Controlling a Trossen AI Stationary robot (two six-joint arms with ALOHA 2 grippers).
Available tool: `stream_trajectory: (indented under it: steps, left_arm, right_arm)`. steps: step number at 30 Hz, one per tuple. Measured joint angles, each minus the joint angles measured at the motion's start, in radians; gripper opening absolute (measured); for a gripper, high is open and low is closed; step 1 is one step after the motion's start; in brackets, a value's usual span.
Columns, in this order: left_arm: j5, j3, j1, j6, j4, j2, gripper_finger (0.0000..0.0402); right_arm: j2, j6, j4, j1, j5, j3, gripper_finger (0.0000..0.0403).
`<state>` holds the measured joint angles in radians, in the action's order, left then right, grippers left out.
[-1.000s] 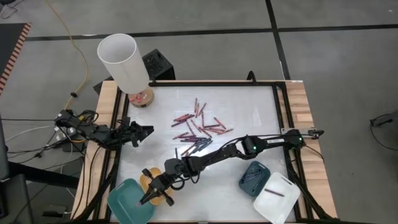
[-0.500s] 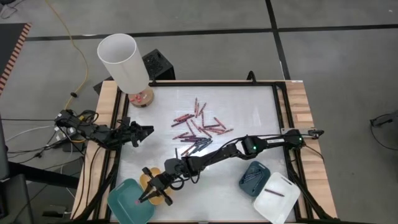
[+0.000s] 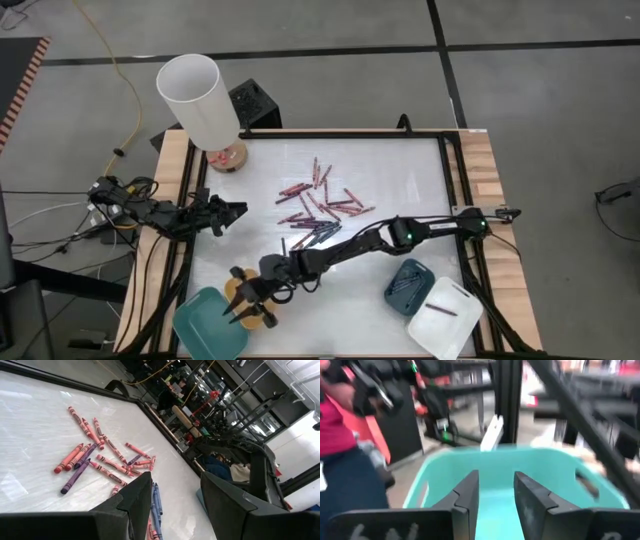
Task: Sort crayons
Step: Adjust the blue bin
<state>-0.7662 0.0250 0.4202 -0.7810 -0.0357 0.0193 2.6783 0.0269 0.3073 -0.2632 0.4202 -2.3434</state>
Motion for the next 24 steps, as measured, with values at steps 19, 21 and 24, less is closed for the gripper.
stream_trajectory:
  steps: [19, 21, 24]
  left_arm:
    - [0.029, 0.000, 0.000, 0.053, 0.000, 0.000, 0.0160]
    - [0.049, 0.000, 0.000, 0.067, 0.000, 0.000, 0.0160]
    - [0.066, 0.000, 0.000, 0.082, 0.000, 0.000, 0.0160]
  right_arm:
    - [-0.353, 0.195, -1.312, 0.057, -0.332, -0.002, 0.0123]
    - [-0.353, 0.216, -1.370, 0.057, -0.345, -0.002, 0.0123]
    - [-0.340, 0.261, -1.371, 0.065, -0.348, 0.009, 0.0123]
